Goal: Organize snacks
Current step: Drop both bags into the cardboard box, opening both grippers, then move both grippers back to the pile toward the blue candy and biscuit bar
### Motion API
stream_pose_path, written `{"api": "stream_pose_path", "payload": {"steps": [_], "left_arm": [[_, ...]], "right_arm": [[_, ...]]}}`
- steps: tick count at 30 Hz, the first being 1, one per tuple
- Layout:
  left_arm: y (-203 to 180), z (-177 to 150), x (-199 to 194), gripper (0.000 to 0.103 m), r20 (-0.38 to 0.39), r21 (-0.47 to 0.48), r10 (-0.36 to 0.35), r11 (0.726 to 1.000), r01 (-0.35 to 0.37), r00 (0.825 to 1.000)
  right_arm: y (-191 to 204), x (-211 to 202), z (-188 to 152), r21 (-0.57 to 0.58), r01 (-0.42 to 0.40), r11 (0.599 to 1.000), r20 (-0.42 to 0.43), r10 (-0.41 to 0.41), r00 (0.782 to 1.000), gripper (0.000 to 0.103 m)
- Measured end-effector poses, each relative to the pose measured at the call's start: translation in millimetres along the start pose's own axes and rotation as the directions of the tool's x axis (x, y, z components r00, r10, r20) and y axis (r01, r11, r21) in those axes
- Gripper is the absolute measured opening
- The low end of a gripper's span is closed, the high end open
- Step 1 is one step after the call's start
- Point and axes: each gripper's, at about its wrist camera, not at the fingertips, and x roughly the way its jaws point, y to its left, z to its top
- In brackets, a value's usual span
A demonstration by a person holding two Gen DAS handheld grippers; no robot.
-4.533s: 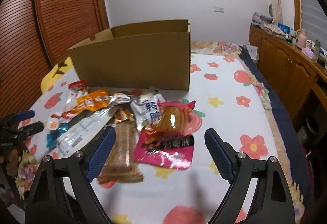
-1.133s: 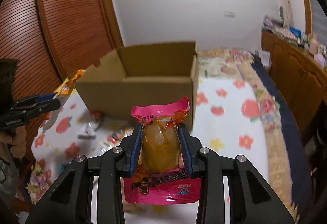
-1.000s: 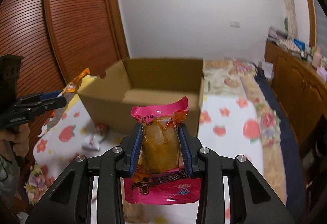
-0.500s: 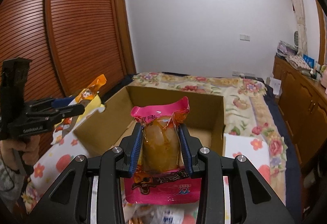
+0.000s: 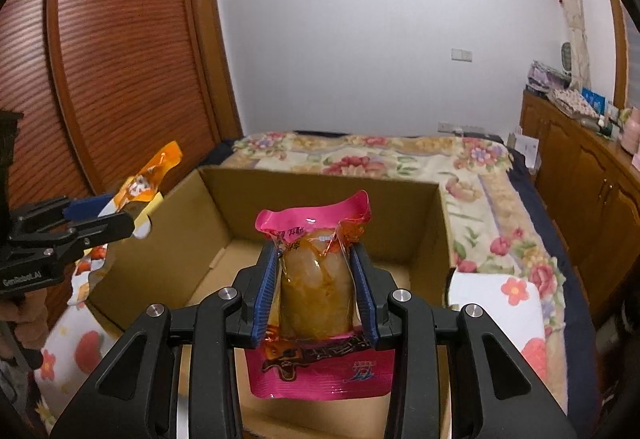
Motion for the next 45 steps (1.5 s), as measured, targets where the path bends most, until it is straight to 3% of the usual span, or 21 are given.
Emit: {"api": "stream_pose_path", "payload": {"steps": [8,10,12,14,18,23,25,31,35,45], "left_arm": [[-5.6,0.1,18.2,0.055,-0.032,0.034,-0.013,0.999,0.014,0.999],[-5.0,-0.7,18.4,0.064,-0.026,0.031,-0.001,1.000,0.002,1.000],[-4.9,-0.8,16.1,0.064,-0.015,0.031,-0.009,0.999,0.010,1.000],[-4.9,-0.7,13.4,0.065,-0.007,0.032,-0.009,0.999,0.009,1.000],[-5.9,-3.7,0.9,0.071,0.018,0.030,-0.020,0.999,0.019,1.000],[-8.4,-15.3,-26.1,0.087,0.071,0.024,-0.031,0.999,0.029,0.997],[-10.4,-23.5,-37.4,0.092,0.085,0.024,-0.029,0.999,0.027,0.996],[-15.2,-57.0,-61.1,0.094,0.092,0.030,-0.051,0.998,0.048,0.994],[-17.2,-87.3,-66.3,0.094,0.041,0.011,-0.077,0.997,0.076,0.996],[-34.5,-150.1,-67.7,0.094,-0.037,0.040,-0.067,0.997,0.068,0.997]], "right_arm": [[17.6,13.9,-6.6,-0.056,-0.002,0.998,-0.040,0.000,0.999,0.037],[19.3,19.0,-9.0,-0.065,-0.002,0.998,-0.054,-0.001,0.999,0.039],[20.5,21.9,-11.3,-0.065,-0.003,0.998,-0.068,-0.002,0.998,0.041],[21.0,24.2,-12.6,-0.066,-0.002,0.998,-0.076,-0.003,0.997,0.044],[21.4,20.2,-13.3,-0.055,-0.005,0.998,-0.072,0.001,0.997,0.062],[24.4,-9.0,-18.8,-0.030,-0.022,0.999,-0.036,0.021,0.999,0.063],[26.7,-27.2,-25.7,-0.022,-0.032,0.999,-0.015,0.031,0.999,0.063],[36.1,-75.4,-58.8,-0.002,-0.038,0.999,-0.002,0.038,0.999,0.063],[41.1,-91.5,-87.1,0.007,-0.037,0.999,-0.037,0.037,0.999,0.063],[50.4,-92.9,-154.6,-0.004,-0.040,0.999,-0.162,0.039,0.986,0.063]]}}
